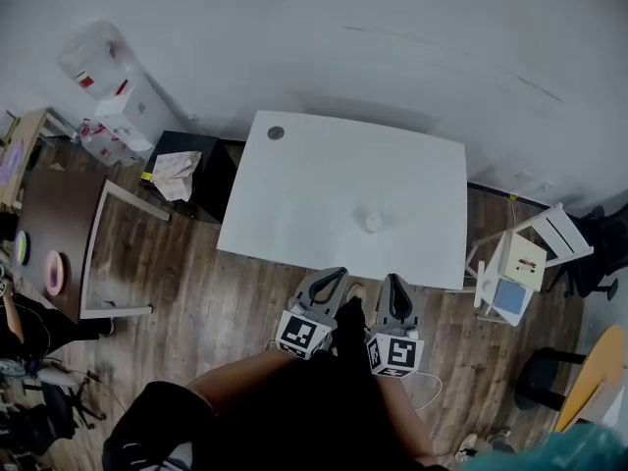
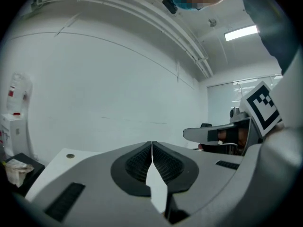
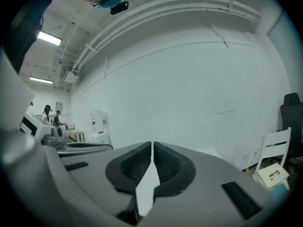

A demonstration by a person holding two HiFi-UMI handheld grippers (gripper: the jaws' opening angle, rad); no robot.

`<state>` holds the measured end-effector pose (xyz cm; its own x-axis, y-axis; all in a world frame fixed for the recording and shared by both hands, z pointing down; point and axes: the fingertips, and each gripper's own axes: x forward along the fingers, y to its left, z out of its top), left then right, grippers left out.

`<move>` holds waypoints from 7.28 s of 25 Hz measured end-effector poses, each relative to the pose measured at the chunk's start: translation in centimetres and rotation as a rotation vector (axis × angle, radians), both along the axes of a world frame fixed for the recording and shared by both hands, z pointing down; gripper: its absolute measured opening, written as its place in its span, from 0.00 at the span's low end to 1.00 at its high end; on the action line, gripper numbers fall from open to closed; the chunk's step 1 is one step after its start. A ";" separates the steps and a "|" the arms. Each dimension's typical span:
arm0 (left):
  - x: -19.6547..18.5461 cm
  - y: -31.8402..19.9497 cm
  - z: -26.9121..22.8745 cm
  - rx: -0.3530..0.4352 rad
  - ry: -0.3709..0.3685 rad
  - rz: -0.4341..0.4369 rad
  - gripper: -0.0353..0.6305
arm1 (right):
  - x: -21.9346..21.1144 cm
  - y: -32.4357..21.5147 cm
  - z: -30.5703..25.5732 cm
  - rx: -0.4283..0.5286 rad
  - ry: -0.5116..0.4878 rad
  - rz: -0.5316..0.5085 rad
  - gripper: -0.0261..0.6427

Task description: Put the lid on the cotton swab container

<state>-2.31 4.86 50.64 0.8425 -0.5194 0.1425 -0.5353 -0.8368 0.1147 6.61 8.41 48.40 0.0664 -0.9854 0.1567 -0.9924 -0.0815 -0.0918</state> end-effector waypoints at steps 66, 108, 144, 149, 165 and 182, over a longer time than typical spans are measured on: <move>14.5 -13.1 30.2 -0.212 -0.431 0.261 0.52 | 14.4 -16.6 19.5 -0.454 -0.114 -0.443 0.10; 14.9 -13.9 31.4 -0.204 -0.499 0.189 0.46 | 11.8 -15.5 28.8 -0.662 0.041 -0.828 0.34; 14.6 -13.0 31.2 -0.262 -0.454 0.110 0.45 | 7.3 -17.0 23.6 -0.465 -0.226 -0.890 0.20; 14.5 -12.8 31.3 -0.263 -0.455 0.111 0.45 | 5.9 -16.9 24.1 -0.478 -0.193 -0.926 0.20; 14.0 -12.6 31.9 -0.274 -0.448 0.119 0.44 | 3.1 -16.9 26.5 -0.559 -0.111 -0.932 0.20; 14.1 -12.6 31.2 -0.263 -0.430 0.117 0.44 | 3.0 -17.1 27.1 -0.597 -0.003 -0.890 0.17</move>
